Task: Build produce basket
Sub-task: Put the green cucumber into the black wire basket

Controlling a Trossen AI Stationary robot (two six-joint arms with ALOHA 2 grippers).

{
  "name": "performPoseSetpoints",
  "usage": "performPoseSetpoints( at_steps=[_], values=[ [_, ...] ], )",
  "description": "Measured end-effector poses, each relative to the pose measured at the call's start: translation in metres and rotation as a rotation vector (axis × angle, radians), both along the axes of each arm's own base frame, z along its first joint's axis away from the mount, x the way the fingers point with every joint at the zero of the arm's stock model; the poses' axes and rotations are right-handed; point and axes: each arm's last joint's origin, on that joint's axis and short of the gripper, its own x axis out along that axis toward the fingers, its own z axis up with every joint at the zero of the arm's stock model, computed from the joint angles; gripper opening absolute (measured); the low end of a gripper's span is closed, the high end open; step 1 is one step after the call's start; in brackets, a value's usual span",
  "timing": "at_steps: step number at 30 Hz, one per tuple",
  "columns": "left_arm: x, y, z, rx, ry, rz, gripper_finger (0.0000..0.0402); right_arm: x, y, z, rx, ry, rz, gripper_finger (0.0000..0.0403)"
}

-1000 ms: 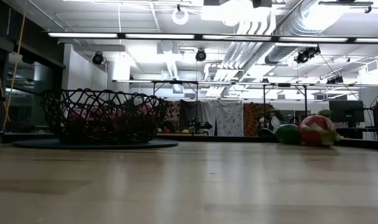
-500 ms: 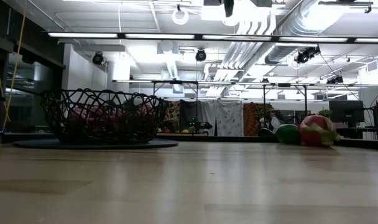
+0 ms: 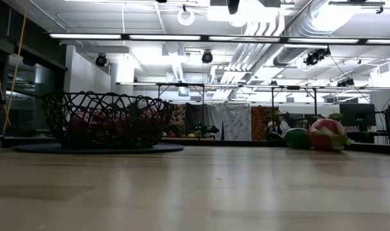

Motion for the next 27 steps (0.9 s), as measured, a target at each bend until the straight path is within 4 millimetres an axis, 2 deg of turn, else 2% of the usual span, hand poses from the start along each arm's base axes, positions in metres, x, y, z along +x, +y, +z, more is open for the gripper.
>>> performPoseSetpoints(
  at_steps=[5, 9, 19, 24, 27],
  values=[
    [0.0020, -0.0013, -0.0019, 0.015, 0.010, -0.002, 0.0350, 0.0000, 0.0000, -0.0010, -0.001, 0.011, 0.000, 0.0099],
    [0.0020, -0.0015, -0.0020, 0.015, 0.011, -0.003, 0.0329, -0.0001, 0.0000, -0.0037, -0.002, 0.039, 0.000, 0.0099],
    [0.0021, -0.0015, -0.0022, 0.016, 0.013, -0.003, 0.0204, -0.0001, 0.0000, -0.0047, -0.011, 0.049, 0.000, 0.0103],
    [0.0020, -0.0006, -0.0025, 0.032, 0.020, 0.003, 0.0141, -0.0001, -0.0001, -0.0049, -0.021, 0.052, -0.002, 0.0144],
    [0.0022, -0.0005, -0.0040, 0.047, 0.038, 0.006, 0.0119, -0.0015, -0.0003, -0.0049, -0.022, 0.064, -0.002, 0.0179]
  ],
)
